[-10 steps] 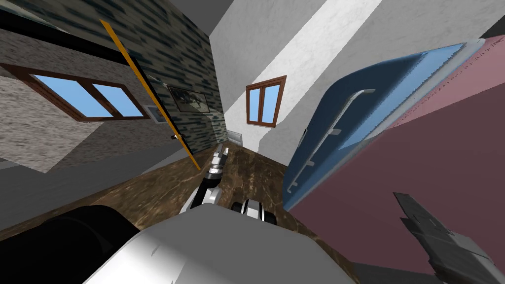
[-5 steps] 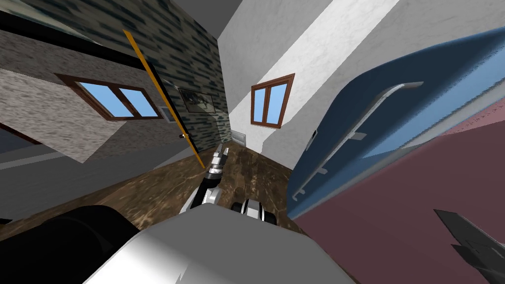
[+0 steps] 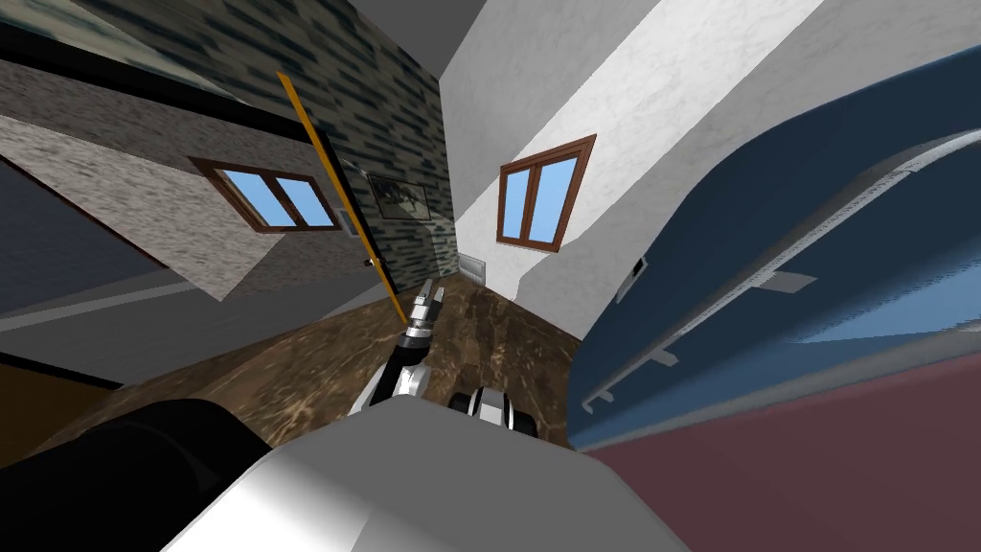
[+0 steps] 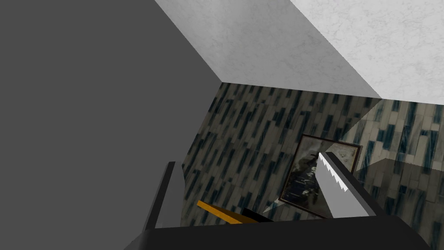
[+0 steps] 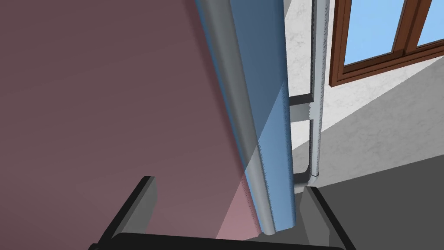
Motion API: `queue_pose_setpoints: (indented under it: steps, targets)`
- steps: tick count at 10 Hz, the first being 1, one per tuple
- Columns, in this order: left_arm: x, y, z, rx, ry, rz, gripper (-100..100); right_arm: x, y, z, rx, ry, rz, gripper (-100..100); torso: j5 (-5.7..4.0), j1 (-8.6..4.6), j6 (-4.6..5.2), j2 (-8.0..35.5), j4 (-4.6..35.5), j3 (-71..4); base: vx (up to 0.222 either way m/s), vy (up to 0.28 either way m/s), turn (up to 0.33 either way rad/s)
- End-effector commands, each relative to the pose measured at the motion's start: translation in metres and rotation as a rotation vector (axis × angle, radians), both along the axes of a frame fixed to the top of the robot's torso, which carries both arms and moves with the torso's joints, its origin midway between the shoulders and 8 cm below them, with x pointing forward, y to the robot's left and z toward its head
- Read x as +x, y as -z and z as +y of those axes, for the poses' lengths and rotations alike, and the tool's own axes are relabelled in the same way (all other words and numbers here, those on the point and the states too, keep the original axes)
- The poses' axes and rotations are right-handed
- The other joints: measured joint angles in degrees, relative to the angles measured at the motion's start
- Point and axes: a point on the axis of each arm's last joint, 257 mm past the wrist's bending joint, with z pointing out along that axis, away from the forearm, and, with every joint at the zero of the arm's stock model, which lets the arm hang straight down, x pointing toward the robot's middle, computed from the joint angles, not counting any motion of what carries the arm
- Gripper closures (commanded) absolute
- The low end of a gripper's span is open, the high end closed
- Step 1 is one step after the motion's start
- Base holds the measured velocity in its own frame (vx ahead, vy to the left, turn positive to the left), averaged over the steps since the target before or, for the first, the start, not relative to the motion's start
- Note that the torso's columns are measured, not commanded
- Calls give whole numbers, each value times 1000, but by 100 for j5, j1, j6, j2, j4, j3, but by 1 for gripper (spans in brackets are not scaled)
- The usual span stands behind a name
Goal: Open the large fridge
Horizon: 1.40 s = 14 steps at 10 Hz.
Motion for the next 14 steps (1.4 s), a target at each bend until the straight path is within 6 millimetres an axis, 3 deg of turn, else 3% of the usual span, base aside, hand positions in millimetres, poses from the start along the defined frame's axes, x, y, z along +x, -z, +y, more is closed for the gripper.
queue_pose_setpoints:
  steps: [1, 14]
  targets:
    - [0, 0, 0, 0, 0, 0, 0, -22, -14, -13, -107, 77, 73, -100, -1, -3, 4, 7, 2, 4, 81, -1, 162]
    - [0, 0, 0, 0, 0, 0, 0, -110, -112, -47, -626, 440, 445, -100, 1, 2, 0, 1, 0, 1, 62, -6, 123]
